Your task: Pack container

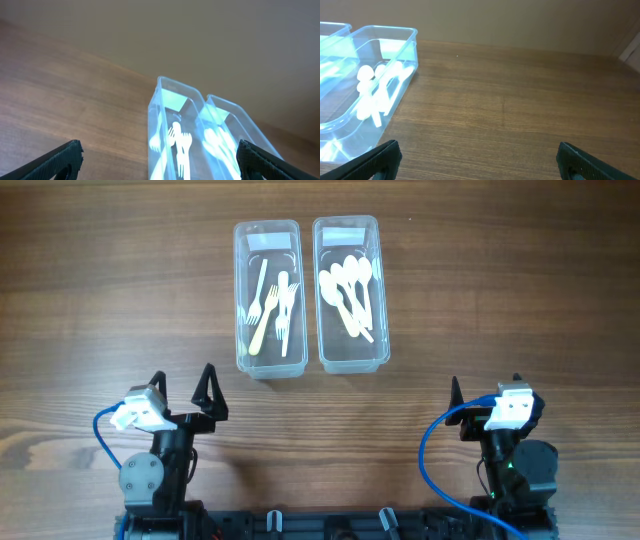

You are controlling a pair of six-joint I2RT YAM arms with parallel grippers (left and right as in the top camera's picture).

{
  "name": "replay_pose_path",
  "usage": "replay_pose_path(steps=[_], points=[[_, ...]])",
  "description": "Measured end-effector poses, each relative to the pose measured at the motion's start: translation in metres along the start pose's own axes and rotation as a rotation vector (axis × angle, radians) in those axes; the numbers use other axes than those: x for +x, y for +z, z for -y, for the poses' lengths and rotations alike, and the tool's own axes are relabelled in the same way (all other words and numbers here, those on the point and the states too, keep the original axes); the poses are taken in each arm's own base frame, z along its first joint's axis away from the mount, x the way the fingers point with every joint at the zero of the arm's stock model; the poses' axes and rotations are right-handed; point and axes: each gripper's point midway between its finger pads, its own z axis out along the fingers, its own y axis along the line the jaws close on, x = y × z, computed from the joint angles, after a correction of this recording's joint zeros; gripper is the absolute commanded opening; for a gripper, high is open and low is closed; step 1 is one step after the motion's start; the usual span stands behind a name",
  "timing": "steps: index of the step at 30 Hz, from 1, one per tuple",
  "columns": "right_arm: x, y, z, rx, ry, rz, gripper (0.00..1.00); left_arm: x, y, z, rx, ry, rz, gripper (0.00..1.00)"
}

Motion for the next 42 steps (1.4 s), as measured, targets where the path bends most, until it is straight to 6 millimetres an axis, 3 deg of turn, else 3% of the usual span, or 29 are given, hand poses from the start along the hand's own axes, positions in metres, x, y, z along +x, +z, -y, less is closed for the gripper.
replay_pose_path(steps=[12,19,28,42], points=[[0.0,0.0,0.0,0.0,0.0,0.0,1.0,0.021,0.003,-0.008,-0.011,0.001,-0.036,1.0],[0.0,0.0,0.0,0.0,0.0,0.0,1.0,0.021,0.003,-0.009,-0.014,0.007,-0.034,1.0],[0.0,0.0,0.0,0.0,0.0,0.0,1.0,0.021,0.003,-0.009,-0.013,0.14,-0.035,1.0],[0.0,0.0,0.0,0.0,0.0,0.0,1.0,0.021,0.003,-0.009,-0.013,0.155,-0.035,1.0]])
